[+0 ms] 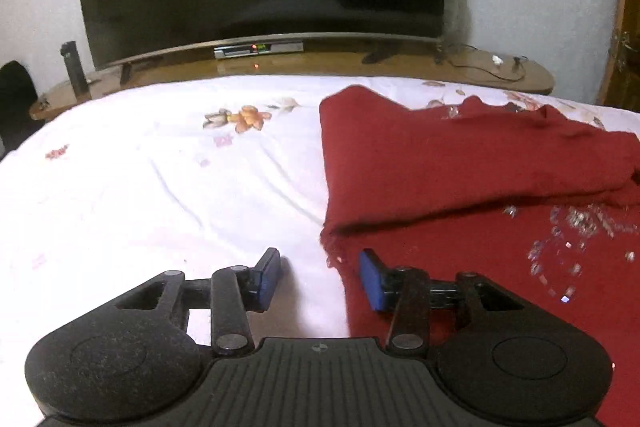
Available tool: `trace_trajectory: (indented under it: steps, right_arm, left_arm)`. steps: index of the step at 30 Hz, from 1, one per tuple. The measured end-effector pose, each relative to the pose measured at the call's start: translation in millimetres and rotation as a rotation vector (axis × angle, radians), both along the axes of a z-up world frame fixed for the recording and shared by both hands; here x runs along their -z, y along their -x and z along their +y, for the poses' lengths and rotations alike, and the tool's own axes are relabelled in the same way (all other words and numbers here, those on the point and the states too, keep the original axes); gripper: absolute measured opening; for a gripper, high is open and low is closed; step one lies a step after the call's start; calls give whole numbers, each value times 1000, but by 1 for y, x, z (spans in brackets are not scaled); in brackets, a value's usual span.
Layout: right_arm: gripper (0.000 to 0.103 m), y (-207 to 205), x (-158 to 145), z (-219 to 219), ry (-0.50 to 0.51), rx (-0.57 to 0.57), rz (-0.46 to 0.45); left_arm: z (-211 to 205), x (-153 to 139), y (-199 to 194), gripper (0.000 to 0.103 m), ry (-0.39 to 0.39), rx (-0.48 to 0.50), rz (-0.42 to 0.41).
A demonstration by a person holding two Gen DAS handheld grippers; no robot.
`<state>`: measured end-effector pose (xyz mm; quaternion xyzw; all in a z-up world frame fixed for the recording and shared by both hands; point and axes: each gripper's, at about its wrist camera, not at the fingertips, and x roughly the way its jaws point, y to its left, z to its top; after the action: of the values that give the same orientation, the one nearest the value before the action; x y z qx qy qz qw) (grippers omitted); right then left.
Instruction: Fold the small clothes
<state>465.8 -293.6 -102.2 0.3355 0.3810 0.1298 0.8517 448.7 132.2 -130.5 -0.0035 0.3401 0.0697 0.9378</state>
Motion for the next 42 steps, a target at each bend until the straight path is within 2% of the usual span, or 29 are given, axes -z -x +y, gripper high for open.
trace_trajectory:
  steps: [4, 5, 7, 8, 11, 13, 16, 19, 21, 24, 28, 33, 39, 40, 42]
  right_arm:
    - [43, -5, 4, 9, 18, 5, 3]
    - [42, -6, 3, 12, 24, 7, -1]
    - [32, -8, 6, 13, 33, 14, -1]
    - [24, -9, 6, 14, 41, 18, 1]
    - [7, -11, 7, 15, 80, 20, 5]
    - [6, -12, 1, 18, 115, 2, -14]
    - [5, 5, -34, 27, 194, -32, -158]
    - [5, 31, -59, 26, 229, -29, -269]
    - [5, 36, -52, 25, 276, -22, -243]
    - [5, 27, -19, 17, 275, -7, -79]
    - [5, 35, -16, 20, 273, -7, -85]
    - [5, 39, -37, 24, 290, -17, -182]
    - [5, 42, -89, 35, 292, -45, -422]
    - [5, 40, -85, 33, 301, -36, -414]
    - [5, 24, -50, 26, 336, -9, -220]
  left_arm:
    - [3, -3, -11, 44, 26, 13, -24]
    - [10, 1, -6, 36, 41, 17, -25]
    - [19, 8, -1, 25, 83, 25, -32]
    - [18, 8, -5, 16, 81, 35, -35]
    - [18, 11, -9, 5, 96, 61, -36]
    - [24, 12, -11, 4, 150, 42, -46]
    - [39, 18, -7, 4, 252, -17, -66]
    - [41, 21, -7, 4, 272, -19, -66]
    - [39, 22, -8, 4, 259, -12, -60]
    - [39, 21, -8, 4, 262, -11, -50]
    - [41, 19, -9, 4, 257, -1, -37]
    - [41, 20, -7, 4, 268, -10, -47]
    - [41, 23, -6, 4, 273, -23, -62]
    - [41, 23, -6, 4, 274, -24, -63]
    - [41, 23, -5, 4, 272, -26, -61]
